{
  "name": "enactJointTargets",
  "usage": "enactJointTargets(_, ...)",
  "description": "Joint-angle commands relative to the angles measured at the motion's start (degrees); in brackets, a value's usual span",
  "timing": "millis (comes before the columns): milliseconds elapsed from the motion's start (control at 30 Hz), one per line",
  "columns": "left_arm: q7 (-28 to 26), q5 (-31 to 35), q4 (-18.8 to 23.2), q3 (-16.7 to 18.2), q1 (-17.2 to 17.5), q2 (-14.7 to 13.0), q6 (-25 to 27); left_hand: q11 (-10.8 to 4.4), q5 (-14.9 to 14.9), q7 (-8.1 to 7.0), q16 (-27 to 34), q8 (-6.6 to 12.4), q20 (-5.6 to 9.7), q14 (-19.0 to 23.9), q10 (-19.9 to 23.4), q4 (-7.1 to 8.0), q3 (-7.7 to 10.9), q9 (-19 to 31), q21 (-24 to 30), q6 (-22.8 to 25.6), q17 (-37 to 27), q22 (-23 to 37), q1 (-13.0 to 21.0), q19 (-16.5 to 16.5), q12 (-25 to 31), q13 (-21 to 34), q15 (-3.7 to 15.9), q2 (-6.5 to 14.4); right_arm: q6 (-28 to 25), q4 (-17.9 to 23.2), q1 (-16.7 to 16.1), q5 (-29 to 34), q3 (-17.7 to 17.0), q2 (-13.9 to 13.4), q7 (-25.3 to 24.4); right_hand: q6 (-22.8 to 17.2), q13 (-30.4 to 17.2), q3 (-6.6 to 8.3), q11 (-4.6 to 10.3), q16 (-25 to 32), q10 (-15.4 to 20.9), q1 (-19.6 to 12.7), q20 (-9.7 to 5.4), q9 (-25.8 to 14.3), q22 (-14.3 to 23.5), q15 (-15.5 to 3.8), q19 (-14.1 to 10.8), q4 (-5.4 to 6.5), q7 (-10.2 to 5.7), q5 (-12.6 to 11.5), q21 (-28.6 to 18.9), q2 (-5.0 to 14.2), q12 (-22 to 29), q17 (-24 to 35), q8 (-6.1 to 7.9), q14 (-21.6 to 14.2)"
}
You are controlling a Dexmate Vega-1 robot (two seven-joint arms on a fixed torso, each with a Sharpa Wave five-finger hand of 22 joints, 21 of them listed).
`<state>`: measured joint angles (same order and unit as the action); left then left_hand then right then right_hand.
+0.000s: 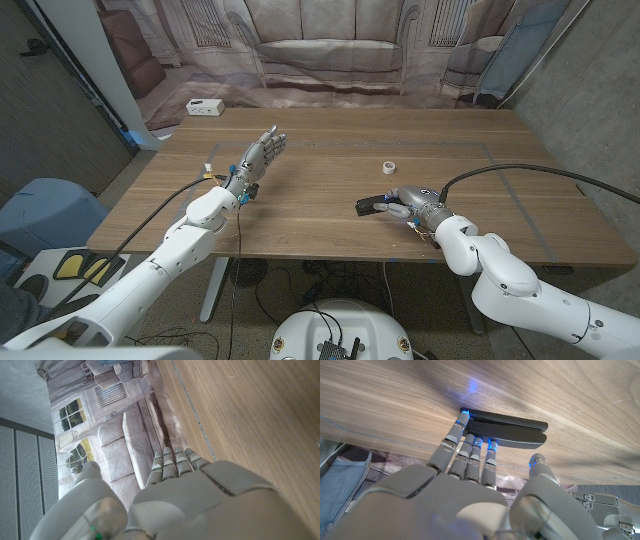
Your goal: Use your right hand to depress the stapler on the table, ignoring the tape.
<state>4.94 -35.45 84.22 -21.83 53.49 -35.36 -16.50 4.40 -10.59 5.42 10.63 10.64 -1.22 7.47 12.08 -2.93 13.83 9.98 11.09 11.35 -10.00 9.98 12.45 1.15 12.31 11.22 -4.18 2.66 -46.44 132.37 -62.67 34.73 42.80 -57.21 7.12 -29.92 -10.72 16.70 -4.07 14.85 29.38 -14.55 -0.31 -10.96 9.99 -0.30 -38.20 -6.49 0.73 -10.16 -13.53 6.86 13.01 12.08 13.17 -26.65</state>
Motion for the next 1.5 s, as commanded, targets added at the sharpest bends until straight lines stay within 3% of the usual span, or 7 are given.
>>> enactJointTargets(33, 0.24, -0.08, -0.36, 0.12, -0.13, 0.13, -0.48, 0.02, 0.02, -0.17, 0.10, 0.12, -0.22, 0.18, 0.36, -0.38, 0.16, 0.25, 0.23, 0.62, -0.26, 0.32, -0.06, 0.03, -0.16, 0.02, 0.02, 0.08, 1.70, 0.67, -0.96, -0.13, -1.48, -0.40, -2.58, -0.95, -0.57, 0.31, -0.34, 0.35, 2.09, 0.19, 0.16, -0.03, 0.19, 0.29, -0.62, -0.03, 0.46, -0.01, -0.12, 0.00, 0.33, 0.32, 0.25, -0.87)
enactJointTargets(900, 1.27, -0.37, -1.71, -0.08, -1.12, 0.74, -0.98, -0.12, 0.02, -0.19, 0.10, 0.11, -0.24, 0.16, 0.38, -0.56, 0.15, 0.25, 0.24, 0.62, -0.26, 0.32, -0.16, 0.03, -0.17, 0.02, 0.02, 0.14, 1.48, 1.51, -1.28, 1.93, -1.45, -0.13, -3.44, -1.52, -0.56, 0.63, -0.45, 0.16, 2.69, 0.19, 0.07, -0.03, 0.21, 0.11, -1.06, -0.16, 0.36, 0.00, 0.06, -0.11, 0.09, 0.30, 0.01, -1.42)
enactJointTargets(1500, 1.39, -0.17, -1.64, -0.41, -1.59, 1.12, -1.07, -0.04, 0.03, -0.15, 0.11, 0.12, -0.28, 0.18, 0.36, -0.69, 0.15, 0.25, 0.25, 0.67, -0.26, 0.32, -0.24, 0.01, -0.18, 0.02, 0.06, 0.19, 1.96, 2.22, -2.62, 3.43, -2.53, -0.32, -4.44, -1.81, -0.56, 1.03, 0.44, 0.06, 2.86, -0.25, 0.04, -0.04, 0.23, 0.03, -1.18, -0.43, -0.05, -0.10, 0.27, 0.16, -0.20, 0.43, -0.20, -1.52)
